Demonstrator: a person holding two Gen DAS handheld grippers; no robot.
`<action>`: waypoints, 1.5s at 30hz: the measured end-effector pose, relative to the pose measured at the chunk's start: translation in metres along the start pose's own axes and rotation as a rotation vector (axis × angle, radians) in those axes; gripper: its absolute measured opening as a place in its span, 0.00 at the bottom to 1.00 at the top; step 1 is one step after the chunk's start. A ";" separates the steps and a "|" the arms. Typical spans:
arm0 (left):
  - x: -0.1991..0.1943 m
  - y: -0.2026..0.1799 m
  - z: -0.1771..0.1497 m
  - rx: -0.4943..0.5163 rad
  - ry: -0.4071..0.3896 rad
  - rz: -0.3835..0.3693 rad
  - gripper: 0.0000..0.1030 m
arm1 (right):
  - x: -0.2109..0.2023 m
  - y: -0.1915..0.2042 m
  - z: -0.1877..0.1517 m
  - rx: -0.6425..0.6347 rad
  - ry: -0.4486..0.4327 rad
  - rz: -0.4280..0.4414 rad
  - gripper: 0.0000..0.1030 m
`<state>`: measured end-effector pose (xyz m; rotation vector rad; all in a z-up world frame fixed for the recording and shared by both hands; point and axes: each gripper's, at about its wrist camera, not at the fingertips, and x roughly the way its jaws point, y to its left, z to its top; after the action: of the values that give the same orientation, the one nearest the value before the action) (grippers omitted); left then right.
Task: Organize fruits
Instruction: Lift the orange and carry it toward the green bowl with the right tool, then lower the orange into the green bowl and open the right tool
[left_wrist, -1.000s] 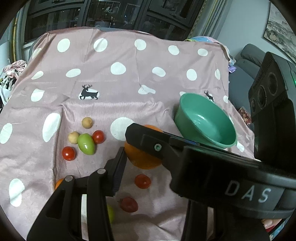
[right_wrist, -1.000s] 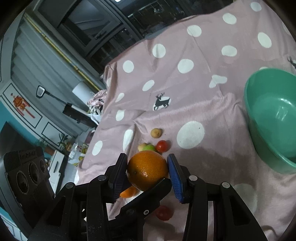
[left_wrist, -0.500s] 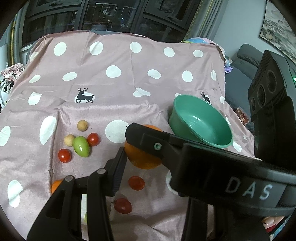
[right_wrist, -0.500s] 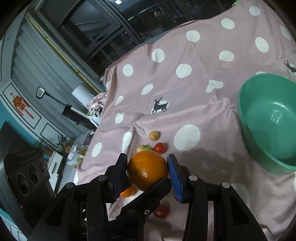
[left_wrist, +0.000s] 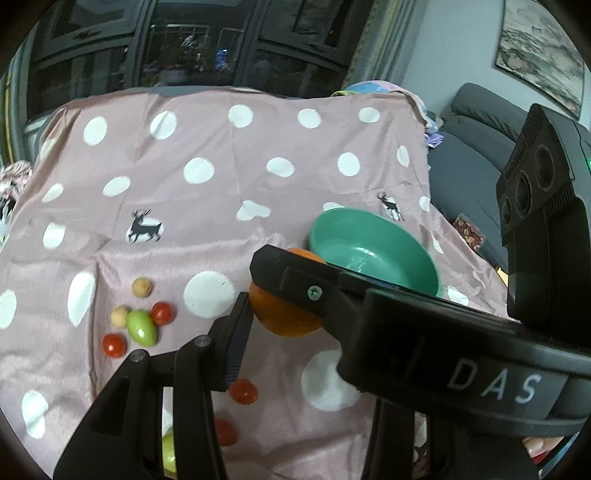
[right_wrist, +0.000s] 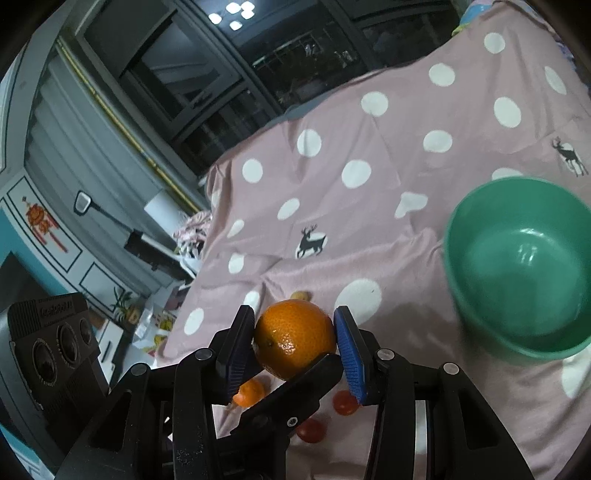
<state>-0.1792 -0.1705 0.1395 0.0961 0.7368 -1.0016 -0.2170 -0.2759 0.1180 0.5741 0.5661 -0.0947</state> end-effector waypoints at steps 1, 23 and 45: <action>0.002 -0.002 0.003 0.001 0.002 -0.010 0.43 | -0.002 -0.001 0.002 0.002 -0.008 -0.003 0.46; 0.033 -0.067 0.055 0.105 -0.049 -0.138 0.43 | -0.058 -0.041 0.054 0.025 -0.165 -0.111 0.46; 0.124 -0.116 0.040 0.142 0.126 -0.231 0.43 | -0.064 -0.144 0.045 0.274 -0.138 -0.206 0.46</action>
<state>-0.2104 -0.3419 0.1245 0.2029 0.8038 -1.2771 -0.2836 -0.4253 0.1127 0.7673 0.4790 -0.4087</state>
